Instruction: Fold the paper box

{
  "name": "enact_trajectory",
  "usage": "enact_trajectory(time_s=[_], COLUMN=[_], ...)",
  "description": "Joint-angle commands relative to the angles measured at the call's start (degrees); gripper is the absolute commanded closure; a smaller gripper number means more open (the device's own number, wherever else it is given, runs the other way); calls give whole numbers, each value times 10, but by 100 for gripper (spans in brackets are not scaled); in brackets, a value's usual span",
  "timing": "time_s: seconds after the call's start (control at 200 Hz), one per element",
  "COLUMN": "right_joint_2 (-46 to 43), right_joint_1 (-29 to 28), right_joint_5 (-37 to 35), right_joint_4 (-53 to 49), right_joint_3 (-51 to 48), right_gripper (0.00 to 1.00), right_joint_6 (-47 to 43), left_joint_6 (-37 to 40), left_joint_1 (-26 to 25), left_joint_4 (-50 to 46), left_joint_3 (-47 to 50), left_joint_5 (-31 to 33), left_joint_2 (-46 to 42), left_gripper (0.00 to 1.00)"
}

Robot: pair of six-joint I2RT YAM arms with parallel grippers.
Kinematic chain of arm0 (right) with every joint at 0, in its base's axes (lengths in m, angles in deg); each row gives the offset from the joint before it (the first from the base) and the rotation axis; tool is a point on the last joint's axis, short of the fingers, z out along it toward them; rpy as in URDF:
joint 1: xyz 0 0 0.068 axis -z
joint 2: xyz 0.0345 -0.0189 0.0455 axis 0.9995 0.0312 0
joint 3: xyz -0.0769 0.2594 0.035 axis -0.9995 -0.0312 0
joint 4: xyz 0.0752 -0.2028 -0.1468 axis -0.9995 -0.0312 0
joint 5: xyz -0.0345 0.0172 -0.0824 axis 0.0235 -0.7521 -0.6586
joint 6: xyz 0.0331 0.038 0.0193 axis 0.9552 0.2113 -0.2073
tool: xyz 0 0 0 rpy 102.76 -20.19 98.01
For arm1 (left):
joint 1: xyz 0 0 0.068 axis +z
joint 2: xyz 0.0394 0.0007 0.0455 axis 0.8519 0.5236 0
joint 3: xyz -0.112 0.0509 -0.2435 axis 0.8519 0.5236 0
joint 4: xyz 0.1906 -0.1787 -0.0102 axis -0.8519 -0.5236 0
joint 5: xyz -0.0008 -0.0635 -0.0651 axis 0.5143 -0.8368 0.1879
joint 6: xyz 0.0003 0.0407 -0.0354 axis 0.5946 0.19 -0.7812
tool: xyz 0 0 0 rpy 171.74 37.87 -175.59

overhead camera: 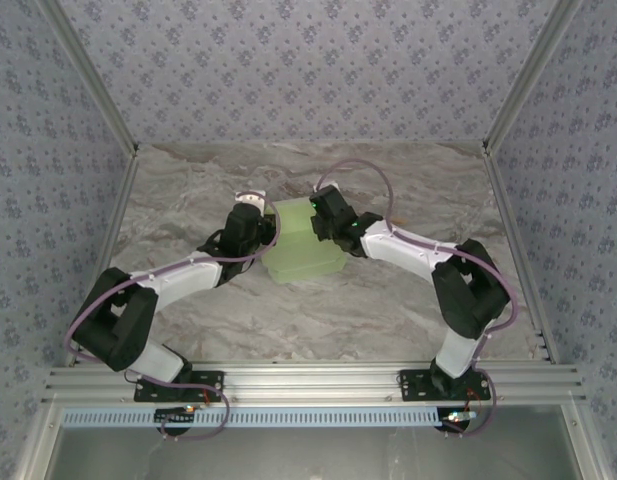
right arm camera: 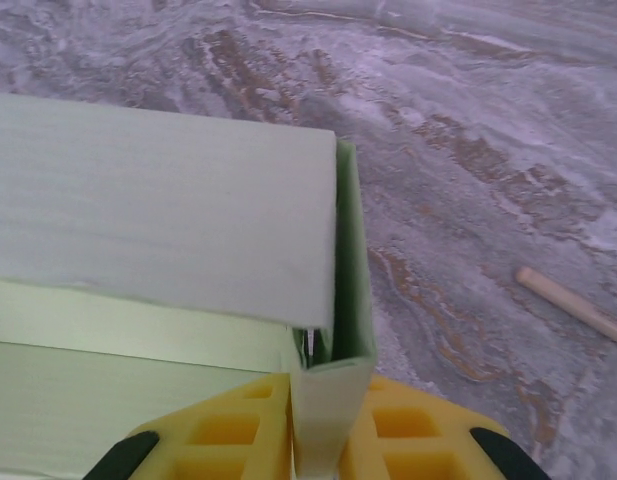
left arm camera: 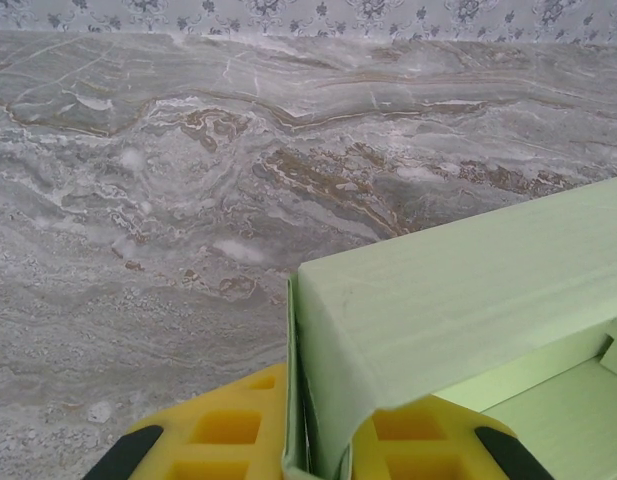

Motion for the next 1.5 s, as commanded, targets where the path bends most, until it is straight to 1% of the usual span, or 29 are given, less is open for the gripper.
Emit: enact_trajectory(time_s=[0.0,0.16,0.405,0.465,0.6,0.765,0.909,1.059,1.124,1.199,1.284,1.304,1.354,1.494], right_joint_2=[21,41,67,68,58,17,-14,-47,-63,-83,-117,-125,-146,-190], right_joint_1=[-10,-19,-24,-25,-25,-21,-16,-16,-16,-16,-11,-8,4,48], right_joint_5=[-108,-153,-197,-192,-146,-70,4,66,97,125,147,151,164,224], right_joint_4=[-51,-90,-145,-146,-115,-63,-47,-44,-46,-49,-50,-51,-56,-72], right_joint_3=[32,55,88,90,76,45,28,8,2,-6,-15,-34,-46,-62], right_gripper=[82,82,79,78,76,68,56,38,34,32,32,31,31,31], right_joint_6=[41,67,98,102,92,67,50,38,31,24,12,8,-3,-45], left_joint_6=[0,0,1,2,3,9,13,20,23,26,28,28,25,18], left_joint_1=[-12,-13,-13,-13,-13,-13,-13,-12,-10,-5,3,6,15,48], left_joint_4=[3,1,2,2,1,-7,-21,-47,-59,-71,-92,-97,-105,-152], left_joint_3=[-15,-15,-16,-18,-21,-24,-32,-46,-50,-54,-59,-61,-61,-78], left_joint_5=[-18,-15,-11,-11,-10,2,18,28,30,27,10,5,-16,-111], left_joint_2=[5,4,9,13,18,20,29,36,37,37,33,31,28,32], left_gripper=[84,84,84,84,84,84,84,84,84,84,84,84,84,84])
